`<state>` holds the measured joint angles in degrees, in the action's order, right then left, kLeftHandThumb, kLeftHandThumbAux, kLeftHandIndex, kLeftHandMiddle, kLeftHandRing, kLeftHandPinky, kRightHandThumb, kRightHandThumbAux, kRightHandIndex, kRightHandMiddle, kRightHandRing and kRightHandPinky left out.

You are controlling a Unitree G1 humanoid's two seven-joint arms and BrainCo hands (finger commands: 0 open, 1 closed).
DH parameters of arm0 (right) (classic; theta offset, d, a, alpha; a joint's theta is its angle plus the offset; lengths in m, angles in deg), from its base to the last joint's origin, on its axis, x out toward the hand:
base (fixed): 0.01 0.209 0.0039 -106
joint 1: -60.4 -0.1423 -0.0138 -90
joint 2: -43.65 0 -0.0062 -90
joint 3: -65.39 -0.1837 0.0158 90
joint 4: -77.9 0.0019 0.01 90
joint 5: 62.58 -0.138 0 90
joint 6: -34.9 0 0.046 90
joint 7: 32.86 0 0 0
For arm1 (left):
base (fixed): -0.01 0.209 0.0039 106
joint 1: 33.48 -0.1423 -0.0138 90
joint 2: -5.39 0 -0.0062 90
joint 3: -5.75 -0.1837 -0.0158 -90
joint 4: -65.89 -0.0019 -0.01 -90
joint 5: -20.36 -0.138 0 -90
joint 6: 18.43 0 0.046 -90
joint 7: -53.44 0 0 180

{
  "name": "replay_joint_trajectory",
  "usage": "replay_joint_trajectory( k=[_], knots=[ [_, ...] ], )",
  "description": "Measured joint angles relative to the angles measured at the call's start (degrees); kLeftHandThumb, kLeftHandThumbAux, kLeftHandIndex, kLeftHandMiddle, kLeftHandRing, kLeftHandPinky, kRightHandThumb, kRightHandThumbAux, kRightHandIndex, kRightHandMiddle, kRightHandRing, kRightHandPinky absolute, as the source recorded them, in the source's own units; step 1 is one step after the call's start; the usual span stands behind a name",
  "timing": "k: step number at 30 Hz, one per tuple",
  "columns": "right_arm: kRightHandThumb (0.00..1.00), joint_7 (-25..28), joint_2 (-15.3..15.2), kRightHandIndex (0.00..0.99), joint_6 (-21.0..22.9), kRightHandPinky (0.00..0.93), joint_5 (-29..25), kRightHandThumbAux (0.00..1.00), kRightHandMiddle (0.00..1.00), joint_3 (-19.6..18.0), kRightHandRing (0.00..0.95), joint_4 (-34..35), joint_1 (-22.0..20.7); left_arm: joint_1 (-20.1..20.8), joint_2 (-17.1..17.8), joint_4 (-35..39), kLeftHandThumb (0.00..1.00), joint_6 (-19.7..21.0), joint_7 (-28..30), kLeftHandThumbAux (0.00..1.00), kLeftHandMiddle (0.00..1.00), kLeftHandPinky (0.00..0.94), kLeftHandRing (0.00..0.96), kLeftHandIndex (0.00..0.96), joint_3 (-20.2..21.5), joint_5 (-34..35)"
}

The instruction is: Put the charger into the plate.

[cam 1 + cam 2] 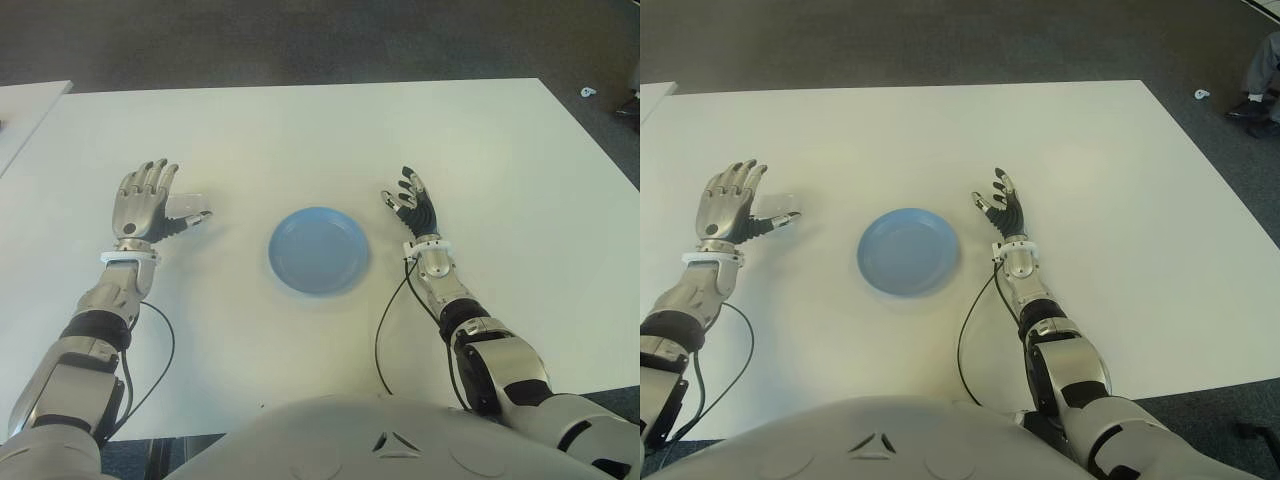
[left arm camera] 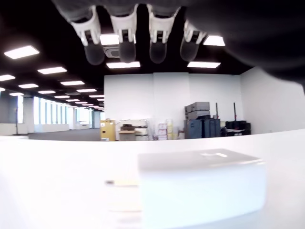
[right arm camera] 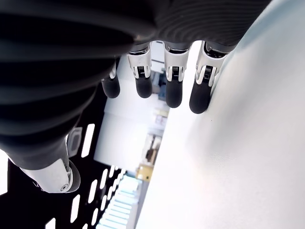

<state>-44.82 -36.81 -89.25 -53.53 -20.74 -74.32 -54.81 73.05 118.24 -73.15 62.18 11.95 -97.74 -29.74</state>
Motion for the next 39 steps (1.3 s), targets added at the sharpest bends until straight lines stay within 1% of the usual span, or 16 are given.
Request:
replay_joint_trajectory(
  k=[5,8,13,15,19,23,27,35,39],
  knots=[
    [0.313,-0.1,0.0,0.065,0.0,0.187,0.0,0.589,0.105,0.0,0.125,0.0,0.0,2.2,-0.2,-1.6,0.157,6.0,1.7,0.262,0.0,0.0,0.0,0.0,-0.8,0.2],
    [0.305,-0.1,0.0,0.067,0.0,0.182,0.1,0.587,0.107,0.0,0.126,0.0,0.0,3.3,-0.6,-1.7,0.162,10.2,3.6,0.275,0.0,0.0,0.0,0.0,-0.9,0.9],
    [0.298,-0.1,0.0,0.071,0.0,0.184,0.1,0.583,0.108,0.1,0.126,0.0,0.0,4.3,-1.1,-1.0,0.172,15.8,7.3,0.298,0.0,0.0,0.0,0.0,-1.0,1.9],
    [0.297,-0.1,0.0,0.071,0.0,0.184,0.1,0.582,0.109,0.1,0.126,0.0,0.0,4.4,-1.2,-0.4,0.173,17.4,8.7,0.301,0.0,0.0,0.0,0.0,-1.2,2.1],
    [0.291,-0.1,0.0,0.073,0.0,0.186,0.1,0.579,0.111,0.1,0.127,0.1,0.0,4.4,-1.4,0.9,0.179,19.0,11.0,0.316,0.0,0.0,0.0,0.0,-1.3,3.0],
    [0.286,-0.1,0.0,0.074,0.0,0.189,0.1,0.577,0.116,0.1,0.131,0.1,0.0,4.4,-1.4,2.3,0.178,19.2,13.1,0.319,0.0,0.0,0.0,0.0,-1.3,4.1],
    [0.284,-0.1,0.0,0.075,0.0,0.194,0.1,0.577,0.119,0.1,0.135,0.1,0.0,4.4,-1.5,2.8,0.176,18.3,13.8,0.32,0.0,0.0,0.0,0.0,-1.3,5.2],
    [0.296,-0.2,0.0,0.082,0.0,0.2,0.2,0.587,0.128,0.2,0.145,0.2,0.0,6.9,-2.2,-4.1,0.182,12.7,14.6,0.323,0.0,0.0,0.0,0.0,-2.4,7.7],
    [0.303,-0.2,0.0,0.082,0.0,0.204,0.2,0.589,0.13,0.2,0.148,0.2,0.0,7.7,-2.3,-5.8,0.189,10.3,14.6,0.319,0.0,0.002,0.0,0.0,-2.8,8.9]
  ],
)
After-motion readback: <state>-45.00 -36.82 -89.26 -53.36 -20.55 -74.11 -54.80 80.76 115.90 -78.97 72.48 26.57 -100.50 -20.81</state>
